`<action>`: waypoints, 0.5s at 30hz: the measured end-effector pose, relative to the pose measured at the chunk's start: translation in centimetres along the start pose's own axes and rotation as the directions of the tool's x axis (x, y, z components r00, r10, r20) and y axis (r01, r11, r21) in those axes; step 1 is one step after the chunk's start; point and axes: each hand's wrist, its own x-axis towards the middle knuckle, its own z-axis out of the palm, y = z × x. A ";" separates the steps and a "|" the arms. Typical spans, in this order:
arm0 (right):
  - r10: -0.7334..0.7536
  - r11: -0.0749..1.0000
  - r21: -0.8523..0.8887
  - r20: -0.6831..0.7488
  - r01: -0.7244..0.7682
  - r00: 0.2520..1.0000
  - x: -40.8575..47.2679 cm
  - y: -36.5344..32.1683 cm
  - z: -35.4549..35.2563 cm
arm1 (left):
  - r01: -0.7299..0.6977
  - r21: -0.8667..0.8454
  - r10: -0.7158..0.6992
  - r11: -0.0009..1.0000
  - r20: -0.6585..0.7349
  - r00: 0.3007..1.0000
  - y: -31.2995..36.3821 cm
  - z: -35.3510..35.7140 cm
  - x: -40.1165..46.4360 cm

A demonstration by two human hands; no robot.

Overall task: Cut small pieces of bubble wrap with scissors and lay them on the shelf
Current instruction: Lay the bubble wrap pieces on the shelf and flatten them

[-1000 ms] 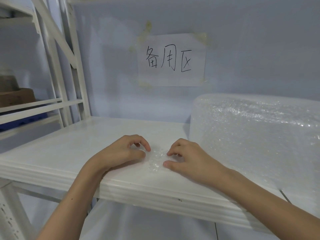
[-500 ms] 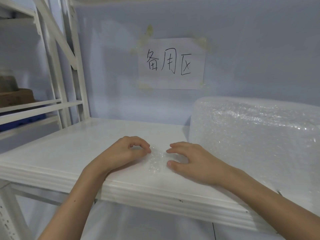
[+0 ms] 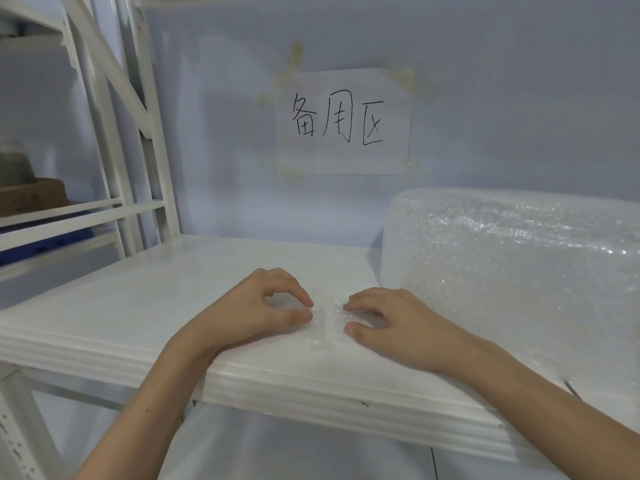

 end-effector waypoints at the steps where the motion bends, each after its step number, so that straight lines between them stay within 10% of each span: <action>1: 0.000 1.000 0.003 -0.001 0.000 1.000 0.0 -0.1 0.0 | 0.012 0.014 -0.012 1.000 0.015 1.000 0.0 0.1 0.0; 15: -0.007 1.000 0.004 -0.009 0.007 1.000 -0.3 -0.6 -0.3 | 0.018 0.066 -0.014 0.998 -0.052 0.999 0.0 0.7 0.1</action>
